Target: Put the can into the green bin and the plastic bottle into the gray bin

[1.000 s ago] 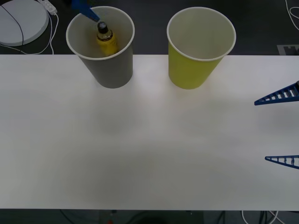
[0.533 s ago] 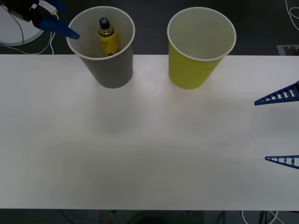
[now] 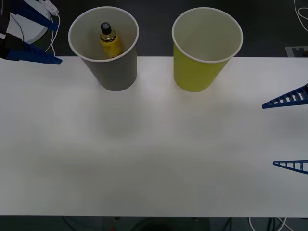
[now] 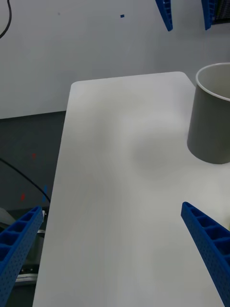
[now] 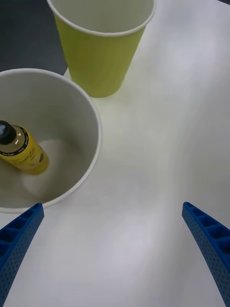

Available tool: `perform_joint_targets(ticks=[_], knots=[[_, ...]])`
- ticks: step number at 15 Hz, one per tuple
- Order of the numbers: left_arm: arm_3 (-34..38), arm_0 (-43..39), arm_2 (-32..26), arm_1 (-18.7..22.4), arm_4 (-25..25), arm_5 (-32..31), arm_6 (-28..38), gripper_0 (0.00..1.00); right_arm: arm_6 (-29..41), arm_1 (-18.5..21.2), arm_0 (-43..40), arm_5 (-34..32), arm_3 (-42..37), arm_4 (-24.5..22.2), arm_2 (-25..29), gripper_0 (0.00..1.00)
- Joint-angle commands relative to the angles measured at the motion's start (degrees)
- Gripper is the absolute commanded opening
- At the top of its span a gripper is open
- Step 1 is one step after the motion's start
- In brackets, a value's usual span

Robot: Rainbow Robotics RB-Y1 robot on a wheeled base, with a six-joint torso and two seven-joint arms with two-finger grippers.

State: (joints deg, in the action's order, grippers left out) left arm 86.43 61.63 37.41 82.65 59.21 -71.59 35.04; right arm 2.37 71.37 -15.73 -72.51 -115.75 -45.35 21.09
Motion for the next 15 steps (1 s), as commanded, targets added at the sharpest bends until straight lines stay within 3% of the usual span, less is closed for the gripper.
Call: perform_joint_targets(ticks=[1, 4, 6, 10, 15], knots=[[3.39, -13.11, -12.18, -0.21, 0.03, -0.04, -4.28, 1.0, 0.0, 0.0, 0.0, 0.0, 0.0, 0.0, 0.0, 1.0], [7.08, -27.79, -26.33, -2.14, 0.99, -2.41, -10.69, 1.0, 0.0, 0.0, 0.0, 0.0, 0.0, 0.0, 0.0, 1.0], [9.02, -34.73, -32.31, -3.46, 0.99, -3.12, -14.47, 1.0, 0.0, 0.0, 0.0, 0.0, 0.0, 0.0, 0.0, 1.0], [12.36, -46.25, -40.66, -5.39, -1.64, -3.47, -21.86, 1.0, 0.0, 0.0, 0.0, 0.0, 0.0, 0.0, 0.0, 1.0], [12.97, -57.41, -49.1, -9.61, -2.87, -9.36, -31.61, 1.0, 0.0, 0.0, 0.0, 0.0, 0.0, 0.0, 0.0, 1.0]])
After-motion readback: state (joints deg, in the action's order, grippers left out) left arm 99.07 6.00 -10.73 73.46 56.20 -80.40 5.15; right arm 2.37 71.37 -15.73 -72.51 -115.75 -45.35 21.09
